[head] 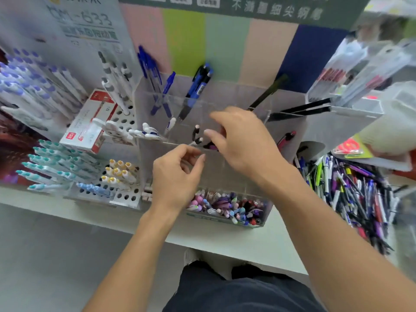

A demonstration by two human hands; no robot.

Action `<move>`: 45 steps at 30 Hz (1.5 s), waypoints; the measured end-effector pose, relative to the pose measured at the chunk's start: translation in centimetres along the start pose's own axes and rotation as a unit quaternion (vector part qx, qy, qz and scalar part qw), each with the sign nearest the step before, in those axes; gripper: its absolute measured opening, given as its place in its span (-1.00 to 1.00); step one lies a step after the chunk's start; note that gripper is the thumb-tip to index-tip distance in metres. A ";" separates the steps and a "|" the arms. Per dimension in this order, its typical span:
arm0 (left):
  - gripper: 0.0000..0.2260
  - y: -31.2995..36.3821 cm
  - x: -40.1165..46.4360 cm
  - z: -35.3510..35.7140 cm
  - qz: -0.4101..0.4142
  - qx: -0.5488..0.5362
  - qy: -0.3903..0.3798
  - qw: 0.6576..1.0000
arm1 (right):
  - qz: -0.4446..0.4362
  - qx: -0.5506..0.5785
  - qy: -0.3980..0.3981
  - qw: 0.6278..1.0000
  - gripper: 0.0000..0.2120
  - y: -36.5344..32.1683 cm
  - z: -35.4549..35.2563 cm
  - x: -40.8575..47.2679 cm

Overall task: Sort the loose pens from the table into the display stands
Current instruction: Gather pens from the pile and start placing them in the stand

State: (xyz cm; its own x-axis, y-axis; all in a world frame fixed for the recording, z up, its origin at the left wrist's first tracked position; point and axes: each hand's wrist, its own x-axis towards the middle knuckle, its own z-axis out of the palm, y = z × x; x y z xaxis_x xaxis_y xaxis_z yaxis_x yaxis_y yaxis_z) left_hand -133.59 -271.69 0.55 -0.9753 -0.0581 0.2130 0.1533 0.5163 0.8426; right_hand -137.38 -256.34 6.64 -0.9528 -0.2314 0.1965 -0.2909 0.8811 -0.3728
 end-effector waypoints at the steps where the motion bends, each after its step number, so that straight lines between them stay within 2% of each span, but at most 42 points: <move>1: -0.98 0.7 -0.2 1.0 0.017 -0.012 -0.020 1.000 | 0.004 0.032 0.030 0.999 -0.77 1.0 -1.2 -1.4; 3: -0.97 2.6 -1.0 3.5 0.053 -0.038 -0.080 0.995 | 0.036 0.122 0.131 0.983 -0.81 3.6 -3.2 -5.0; 4: -0.97 3.6 -1.6 5.2 0.069 -0.052 -0.118 0.989 | 0.075 0.149 0.184 0.969 -0.77 5.3 -3.9 -6.9; 7: -0.97 6.2 -4.2 11.5 0.088 -0.065 -0.253 0.961 | 0.279 0.205 0.264 0.900 -0.60 12.1 -3.7 -12.5; 10: -0.66 6.9 -7.0 19.3 0.013 0.013 -0.372 0.928 | 0.446 0.212 0.244 0.834 -0.55 18.3 -1.8 -17.5; 13: -0.23 5.9 -8.0 25.7 -0.128 0.120 -0.375 0.910 | 0.497 0.210 0.185 0.821 -0.56 21.6 0.3 -20.8; 15: 0.04 5.0 -7.7 28.0 -0.281 0.154 -0.337 0.885 | 0.502 0.214 0.137 0.827 -0.55 22.1 1.2 -21.9; 17: 0.17 4.3 -7.5 29.8 -0.374 0.203 -0.297 0.855 | 0.518 0.211 0.087 0.825 -0.50 22.6 2.0 -22.8; 19: 0.18 3.6 -7.3 31.2 -0.385 0.240 -0.264 0.851 | 0.545 0.193 -0.017 0.816 -0.57 23.4 2.8 -23.9; 21: 0.15 3.0 -7.1 32.3 -0.369 0.247 -0.236 0.864 | 0.550 0.163 -0.170 0.801 -0.71 23.9 3.6 -24.9; 23: 0.11 2.8 -6.6 33.1 -0.360 0.241 -0.226 0.873 | 0.520 0.094 -0.266 0.806 -0.70 23.8 4.9 -25.7; 24: 0.08 2.7 -6.4 33.4 -0.355 0.236 -0.224 0.876 | 0.502 0.059 -0.270 0.819 -0.67 23.8 5.9 -26.0; 27: -0.01 2.6 -6.1 33.9 -0.358 0.197 -0.217 0.887 | 0.482 0.029 -0.200 0.853 -0.72 23.9 8.1 -26.3; 32: -0.17 2.2 -6.8 33.7 -0.342 0.206 -0.261 0.879 | 0.471 0.080 -0.140 0.867 -0.88 24.4 9.8 -26.8; 36: -0.26 1.8 -7.5 33.4 -0.332 0.225 -0.253 0.881 | 0.441 0.101 -0.100 0.886 -0.84 24.5 10.9 -27.8; 40: -0.18 1.8 -9.4 33.1 -0.395 0.182 -0.194 0.879 | 0.402 0.079 -0.042 0.911 -0.75 24.0 12.0 -28.8; 43: -0.09 2.0 -11.2 33.3 -0.464 0.128 -0.153 0.863 | 0.402 0.102 0.020 0.910 -0.81 23.4 12.9 -28.8; 45: -0.08 2.3 -11.9 33.7 -0.479 0.110 -0.147 0.858 | 0.382 0.120 0.028 0.916 -0.85 23.1 12.9 -27.9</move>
State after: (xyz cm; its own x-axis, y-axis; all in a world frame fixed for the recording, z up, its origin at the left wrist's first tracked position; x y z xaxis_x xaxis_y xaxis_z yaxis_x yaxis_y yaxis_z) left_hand -127.00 -240.99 -16.68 -0.6394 -0.3453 -0.6870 -0.7442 0.5025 0.4400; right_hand -118.66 -234.84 -19.13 -0.8824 0.4421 -0.1609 0.4416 0.6603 -0.6075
